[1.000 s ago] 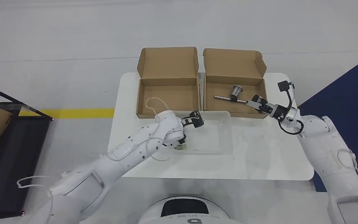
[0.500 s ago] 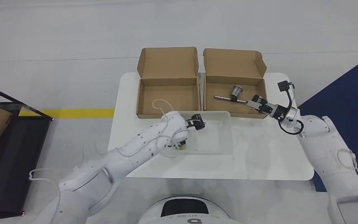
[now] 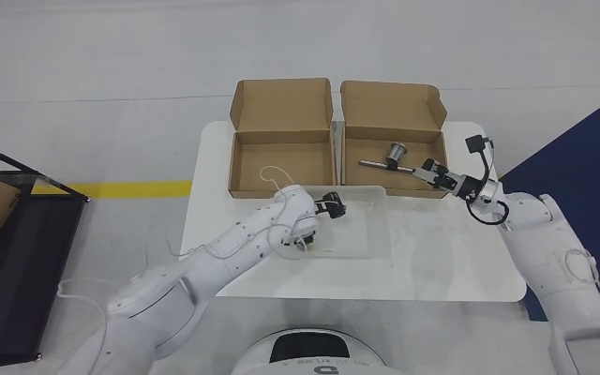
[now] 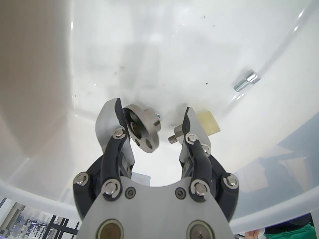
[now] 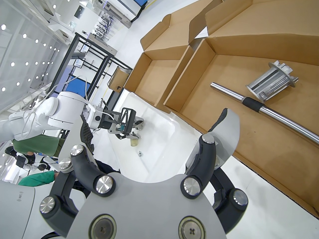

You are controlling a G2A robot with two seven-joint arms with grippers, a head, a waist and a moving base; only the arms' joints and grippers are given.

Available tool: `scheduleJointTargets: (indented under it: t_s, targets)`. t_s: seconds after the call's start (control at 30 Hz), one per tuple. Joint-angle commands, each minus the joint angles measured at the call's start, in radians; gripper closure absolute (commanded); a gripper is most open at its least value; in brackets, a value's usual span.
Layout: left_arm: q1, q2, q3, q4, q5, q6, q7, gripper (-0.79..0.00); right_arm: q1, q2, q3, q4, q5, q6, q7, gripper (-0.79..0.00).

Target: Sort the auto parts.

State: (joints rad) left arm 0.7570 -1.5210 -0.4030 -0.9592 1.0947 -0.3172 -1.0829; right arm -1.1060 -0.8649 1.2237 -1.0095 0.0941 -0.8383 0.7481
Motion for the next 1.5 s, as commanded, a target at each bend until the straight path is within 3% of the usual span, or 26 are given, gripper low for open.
scheduleJointTargets:
  t_s: [0.0,0.2,0.4,0.57,0.6,0.9,1.1,1.33,1.47]
  targets:
    - [-0.002,-0.004,-0.003,0.012,0.001,0.005,0.001,-0.486,0.0,0.0,0.0,0.0,0.0,0.0,0.0,-0.785]
    - [-0.002,-0.012,-0.008,0.023,0.002,-0.003,0.003,-0.465,0.0,0.0,0.0,0.0,0.0,0.0,0.0,-0.785]
    - [-0.001,-0.015,-0.017,0.016,0.01,-0.007,-0.001,-0.345,0.0,0.0,0.0,0.0,0.0,0.0,0.0,-0.785]
    - [0.006,-0.009,-0.032,-0.01,0.031,0.012,-0.017,-0.102,0.0,0.0,0.0,0.0,0.0,0.0,0.0,-0.785]
    - [0.007,-0.007,-0.036,-0.014,0.038,0.019,-0.022,0.0,0.0,0.0,0.0,0.0,0.0,0.0,0.0,-0.785]
    - [0.037,0.013,-0.072,-0.112,0.086,0.048,-0.039,0.0,0.0,0.0,0.0,0.0,0.0,0.0,0.0,-0.785]
    - [0.083,0.052,-0.153,-0.23,0.062,0.0,-0.007,0.0,0.0,0.0,0.0,0.0,0.0,0.0,0.0,-0.785]
    - [0.184,0.115,-0.322,-0.393,-0.082,-0.157,0.122,0.0,0.0,0.0,0.0,0.0,0.0,0.0,0.0,-0.785]
    - [0.248,0.15,-0.461,-0.412,-0.238,-0.25,0.236,0.0,0.0,0.0,0.0,0.0,0.0,0.0,0.0,-0.785]
